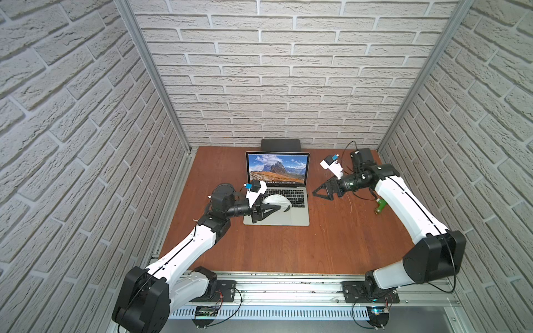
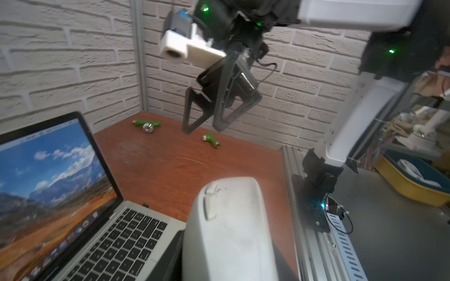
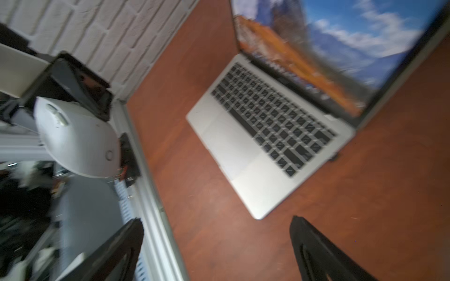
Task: Remove the wireless mouse receiver from the laptop
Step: Place the mouse at the center of the board.
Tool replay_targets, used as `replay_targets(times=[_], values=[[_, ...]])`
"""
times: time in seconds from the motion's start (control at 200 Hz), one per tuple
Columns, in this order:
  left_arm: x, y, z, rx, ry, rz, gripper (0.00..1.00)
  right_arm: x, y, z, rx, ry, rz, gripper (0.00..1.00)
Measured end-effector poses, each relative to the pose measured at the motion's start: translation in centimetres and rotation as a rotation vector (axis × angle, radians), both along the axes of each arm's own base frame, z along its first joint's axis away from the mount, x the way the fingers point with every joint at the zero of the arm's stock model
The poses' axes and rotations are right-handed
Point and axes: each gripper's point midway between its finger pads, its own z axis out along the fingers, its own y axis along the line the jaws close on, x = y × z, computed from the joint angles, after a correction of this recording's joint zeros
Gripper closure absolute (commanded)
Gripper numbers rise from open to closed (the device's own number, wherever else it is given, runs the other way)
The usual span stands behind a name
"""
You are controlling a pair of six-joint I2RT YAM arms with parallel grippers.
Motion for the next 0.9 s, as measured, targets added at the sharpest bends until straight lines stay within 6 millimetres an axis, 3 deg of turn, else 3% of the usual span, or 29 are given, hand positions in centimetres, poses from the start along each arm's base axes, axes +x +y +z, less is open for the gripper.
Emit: replay_targets(times=[0.155, 0.25, 0.385, 0.575, 0.9], values=[[1.0, 0.4, -3.1, 0.002, 0.267, 0.093, 1.0, 2.3, -2.0, -2.3, -0.214, -0.194, 0.022, 0.08], [1.3, 0.7, -5.4, 0.006, 0.447, 0.14, 1.0, 3.6, -2.5, -4.3, -0.325, -0.236, 0.122, 0.18], [0.7, 1.5, -9.5, 0.019, 0.695, 0.215, 1.0, 5.9, -2.8, -7.6, -0.438, -0.263, 0.296, 0.22], [-0.3, 2.7, -15.1, 0.054, 0.975, 0.314, 1.0, 6.2, -3.2, -12.8, -0.511, -0.214, 0.491, 0.23], [-0.7, 3.1, -20.0, 0.113, 1.183, 0.386, 1.0, 7.3, -2.5, -15.9, -0.537, -0.234, 0.627, 0.28]])
